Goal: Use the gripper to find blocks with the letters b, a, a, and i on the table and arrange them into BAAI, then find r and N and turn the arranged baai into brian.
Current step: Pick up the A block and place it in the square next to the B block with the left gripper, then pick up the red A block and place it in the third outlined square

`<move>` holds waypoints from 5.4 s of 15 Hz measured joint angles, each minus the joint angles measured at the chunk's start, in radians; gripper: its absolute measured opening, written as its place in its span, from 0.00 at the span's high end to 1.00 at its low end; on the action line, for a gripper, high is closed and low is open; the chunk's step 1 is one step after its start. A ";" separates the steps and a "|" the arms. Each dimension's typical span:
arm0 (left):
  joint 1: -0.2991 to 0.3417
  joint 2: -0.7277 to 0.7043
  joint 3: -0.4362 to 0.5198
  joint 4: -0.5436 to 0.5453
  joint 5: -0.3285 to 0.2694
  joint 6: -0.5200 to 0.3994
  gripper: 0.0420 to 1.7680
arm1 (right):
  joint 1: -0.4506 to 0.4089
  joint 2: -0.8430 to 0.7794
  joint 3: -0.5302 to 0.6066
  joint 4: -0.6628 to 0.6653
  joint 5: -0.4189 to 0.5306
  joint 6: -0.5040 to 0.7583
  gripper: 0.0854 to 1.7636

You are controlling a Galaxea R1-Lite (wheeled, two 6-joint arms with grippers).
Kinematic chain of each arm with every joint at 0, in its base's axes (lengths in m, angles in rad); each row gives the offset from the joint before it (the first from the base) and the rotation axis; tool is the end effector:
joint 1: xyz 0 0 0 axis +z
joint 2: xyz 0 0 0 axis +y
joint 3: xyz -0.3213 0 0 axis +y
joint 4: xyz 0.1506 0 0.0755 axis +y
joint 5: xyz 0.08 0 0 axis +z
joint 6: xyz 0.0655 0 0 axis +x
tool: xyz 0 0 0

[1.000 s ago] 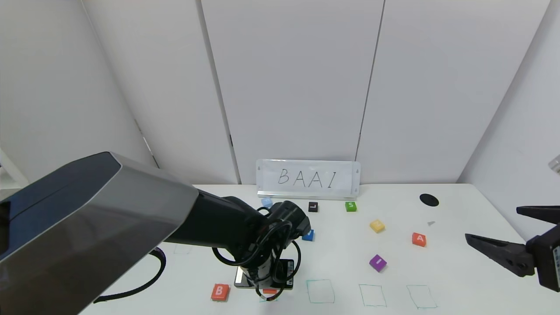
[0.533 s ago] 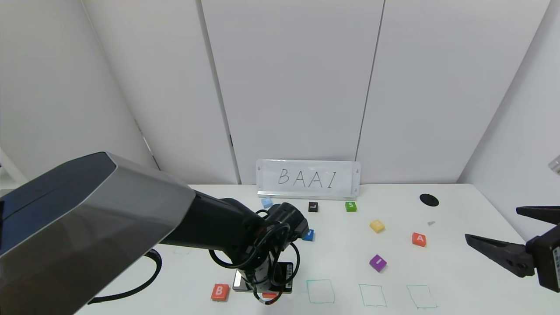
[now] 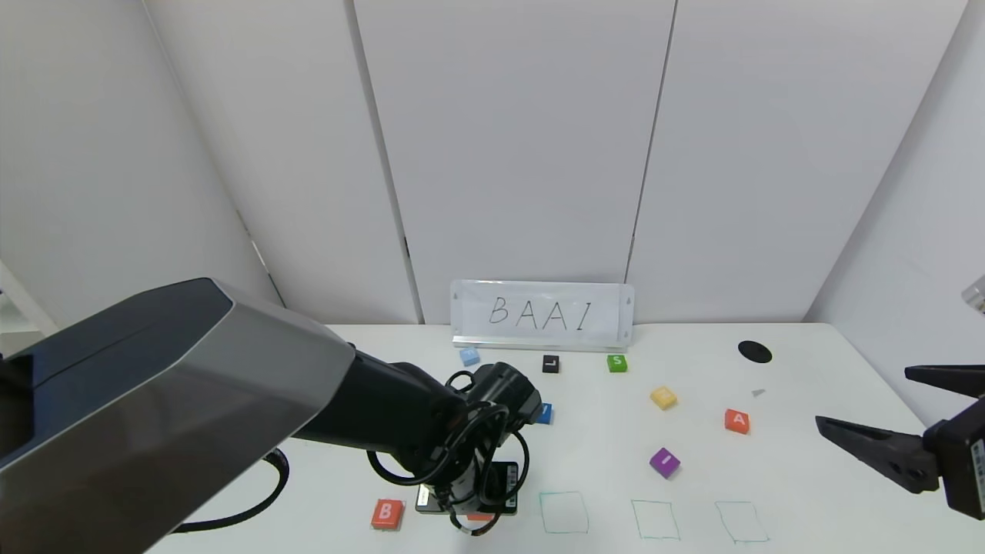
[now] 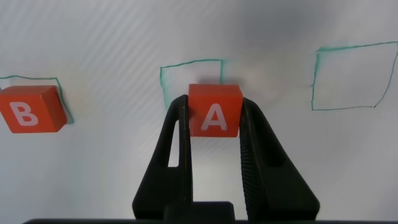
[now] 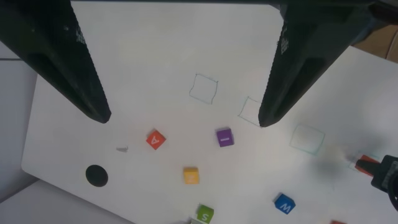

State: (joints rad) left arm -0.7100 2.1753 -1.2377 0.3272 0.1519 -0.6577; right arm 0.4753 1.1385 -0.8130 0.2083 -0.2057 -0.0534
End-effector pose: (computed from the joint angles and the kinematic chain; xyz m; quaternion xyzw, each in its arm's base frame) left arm 0.2918 -0.2377 0.0496 -0.0167 0.5800 -0.0368 0.8136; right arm 0.1451 0.0596 0.2418 -0.1136 0.2451 0.1362 0.9532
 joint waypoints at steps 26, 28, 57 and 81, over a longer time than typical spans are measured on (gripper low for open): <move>0.023 0.038 0.023 -0.026 0.006 0.004 0.74 | 0.018 0.004 0.008 0.001 -0.012 0.000 0.03; 0.023 0.039 0.023 -0.031 0.007 0.004 0.74 | 0.018 0.004 0.009 0.000 -0.012 0.000 0.03; 0.301 -0.584 0.131 -0.014 -0.193 0.467 0.05 | -0.142 0.334 -0.100 0.003 -0.088 0.350 0.03; 0.357 -0.707 0.170 -0.016 -0.259 0.503 0.03 | -0.349 0.858 -0.376 0.108 0.110 0.466 0.03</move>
State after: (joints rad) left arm -0.3526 1.4683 -1.0679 0.3113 -0.1070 -0.1547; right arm 0.1260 1.9964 -1.1891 0.3166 -0.0955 0.4128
